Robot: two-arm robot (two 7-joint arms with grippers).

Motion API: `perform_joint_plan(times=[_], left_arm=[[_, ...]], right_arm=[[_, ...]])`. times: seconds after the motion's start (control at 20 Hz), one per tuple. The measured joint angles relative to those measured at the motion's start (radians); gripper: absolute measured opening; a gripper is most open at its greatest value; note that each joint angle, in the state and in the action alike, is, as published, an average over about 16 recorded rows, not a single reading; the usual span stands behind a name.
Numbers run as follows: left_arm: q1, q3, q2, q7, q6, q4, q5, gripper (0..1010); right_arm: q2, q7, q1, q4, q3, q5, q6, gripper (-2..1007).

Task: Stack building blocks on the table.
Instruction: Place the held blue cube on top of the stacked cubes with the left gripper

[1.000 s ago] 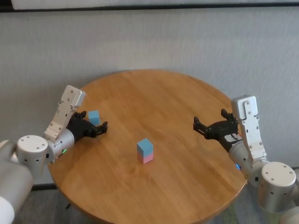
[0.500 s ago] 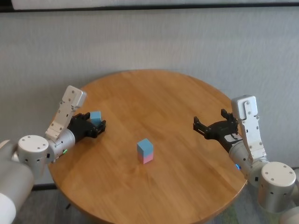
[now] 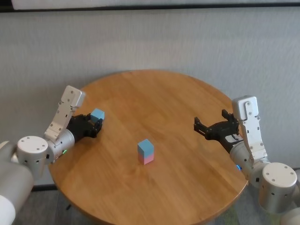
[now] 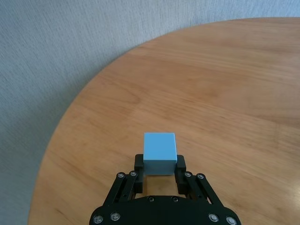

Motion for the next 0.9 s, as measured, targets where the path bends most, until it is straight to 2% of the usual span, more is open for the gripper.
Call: perform_joint_plan(times=[0.3,0.5,0.7,0.9], left_arm=[[0.015,-0.005,0.006,0.005,0.012,-0.031,0.001,402],[0.044,-0.009,0.019,0.011,0.04,-0.095,0.001,400],[0.088,-0.012,0.042,0.018,0.088,-0.203,0.003,400],[0.155,-0.012,0.076,0.024,0.164,-0.366,0.008,400]], right_arm=[[0.0,0.0,0.0,0.0,0.0,0.0,0.0,1005],[0.0,0.0,0.0,0.0,0.0,0.0,0.0,1005],[0.0,0.0,0.0,0.0,0.0,0.0,0.0,1005],[0.0,0.0,0.0,0.0,0.0,0.0,0.0,1005]])
